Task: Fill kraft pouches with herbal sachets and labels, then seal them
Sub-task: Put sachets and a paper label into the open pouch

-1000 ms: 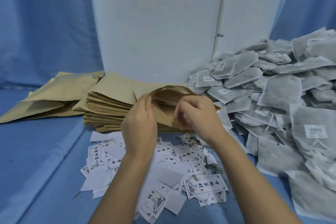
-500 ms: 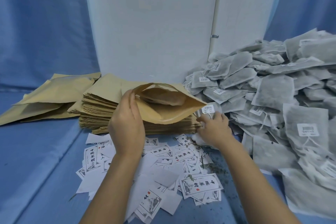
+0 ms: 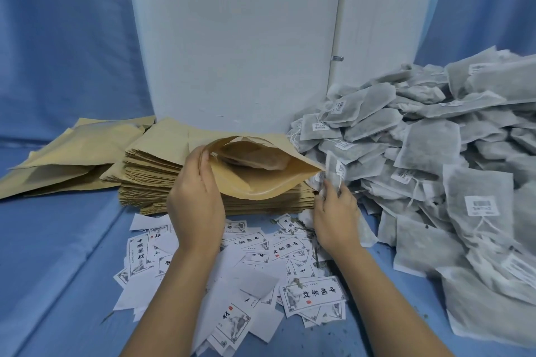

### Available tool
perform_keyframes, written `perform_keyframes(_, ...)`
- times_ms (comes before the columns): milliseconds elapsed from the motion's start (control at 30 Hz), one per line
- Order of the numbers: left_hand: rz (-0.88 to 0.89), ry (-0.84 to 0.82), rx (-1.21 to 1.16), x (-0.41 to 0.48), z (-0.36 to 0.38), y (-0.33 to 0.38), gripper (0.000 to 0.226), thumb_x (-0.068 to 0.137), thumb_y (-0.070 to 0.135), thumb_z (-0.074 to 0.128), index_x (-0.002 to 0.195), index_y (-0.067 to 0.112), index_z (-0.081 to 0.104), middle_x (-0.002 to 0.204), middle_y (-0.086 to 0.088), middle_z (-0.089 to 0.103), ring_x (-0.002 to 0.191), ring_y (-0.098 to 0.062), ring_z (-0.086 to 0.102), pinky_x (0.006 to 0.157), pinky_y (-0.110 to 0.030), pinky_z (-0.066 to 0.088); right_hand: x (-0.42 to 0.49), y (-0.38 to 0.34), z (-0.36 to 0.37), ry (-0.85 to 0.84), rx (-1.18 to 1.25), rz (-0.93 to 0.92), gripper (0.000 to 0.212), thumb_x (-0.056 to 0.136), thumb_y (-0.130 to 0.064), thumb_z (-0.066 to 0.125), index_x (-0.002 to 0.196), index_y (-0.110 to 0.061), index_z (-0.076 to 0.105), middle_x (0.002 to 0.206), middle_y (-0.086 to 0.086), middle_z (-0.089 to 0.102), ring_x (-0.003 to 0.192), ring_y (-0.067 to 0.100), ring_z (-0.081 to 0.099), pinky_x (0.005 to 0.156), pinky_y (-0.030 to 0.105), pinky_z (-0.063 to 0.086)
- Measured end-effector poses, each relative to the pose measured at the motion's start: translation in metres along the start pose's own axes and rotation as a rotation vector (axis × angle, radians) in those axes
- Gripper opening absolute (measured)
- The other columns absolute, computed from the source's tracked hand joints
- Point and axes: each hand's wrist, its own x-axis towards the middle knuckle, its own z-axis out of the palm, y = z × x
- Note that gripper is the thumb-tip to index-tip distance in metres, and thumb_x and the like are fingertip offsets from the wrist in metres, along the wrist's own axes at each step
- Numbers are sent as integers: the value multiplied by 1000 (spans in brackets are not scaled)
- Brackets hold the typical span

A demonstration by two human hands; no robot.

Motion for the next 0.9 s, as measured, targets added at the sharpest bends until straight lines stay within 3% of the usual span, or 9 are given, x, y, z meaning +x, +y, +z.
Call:
perform_keyframes(133, -10, -23, 10, 0, 1, -2, 32, 100, 20, 41, 116, 3, 63, 98, -14, 69, 84, -33, 62, 68, -28, 36, -1, 2, -1, 130, 227, -67, 36, 103, -17, 34, 125, 2, 55, 135, 16, 46, 127, 25, 38, 106, 25, 24)
perform_keyframes(300, -18, -42, 10, 0, 2, -4, 31, 101, 19, 40, 116, 4, 63, 95, -13, 69, 81, -34, 60, 67, -29, 36, -4, -2, -6, 369, 378, -161, 28, 100, -5, 38, 106, 5, 64, 106, 14, 59, 103, 27, 53, 91, 14, 29)
perform_keyframes(533, -22, -54, 25, 0, 2, -5, 32, 101, 21, 40, 117, 5, 63, 98, -13, 69, 85, -32, 60, 67, -27, 32, -5, -8, -20, 587, 265, -332, 32, 85, -13, 42, 64, 0, 62, 67, 10, 57, 65, 24, 50, 69, 30, 39)
perform_keyframes(633, -20, -63, 31, 1, 1, -5, 32, 101, 21, 39, 117, 5, 62, 97, -13, 69, 84, -32, 60, 66, -27, 32, -4, -6, -21, 432, 65, -255, 31, 81, -14, 48, 50, -8, 47, 52, 3, 42, 51, 22, 39, 62, 35, 36)
perform_keyframes(700, -29, -72, 27, 2, 1, -6, 33, 101, 22, 39, 117, 6, 62, 97, -13, 69, 83, -32, 60, 65, -28, 32, 0, -3, -19, 255, 2, -90, 32, 83, -18, 50, 53, -10, 43, 54, 2, 43, 54, 25, 44, 62, 36, 37)
perform_keyframes(800, -35, -75, 33, 2, 1, -6, 33, 101, 22, 39, 118, 6, 62, 97, -12, 69, 84, -31, 61, 66, -27, 32, 4, 1, -19, 141, 54, 94, 25, 82, -28, 54, 62, -14, 48, 72, 3, 57, 72, 26, 55, 70, 38, 45)
perform_keyframes(867, -35, -71, 42, 2, 1, -7, 32, 101, 21, 39, 118, 6, 62, 98, -11, 69, 85, -30, 61, 66, -27, 31, 3, 0, -18, 106, 77, 163, 21, 82, -35, 58, 83, -14, 57, 97, 7, 59, 93, 28, 55, 81, 40, 46)
perform_keyframes(900, -36, -72, 46, 1, 1, -7, 32, 101, 21, 39, 118, 6, 62, 98, -11, 69, 85, -30, 61, 65, -26, 30, 3, 0, -17, 90, 39, 195, 33, 83, -40, 58, 99, -11, 57, 109, 10, 56, 103, 30, 52, 86, 41, 44)
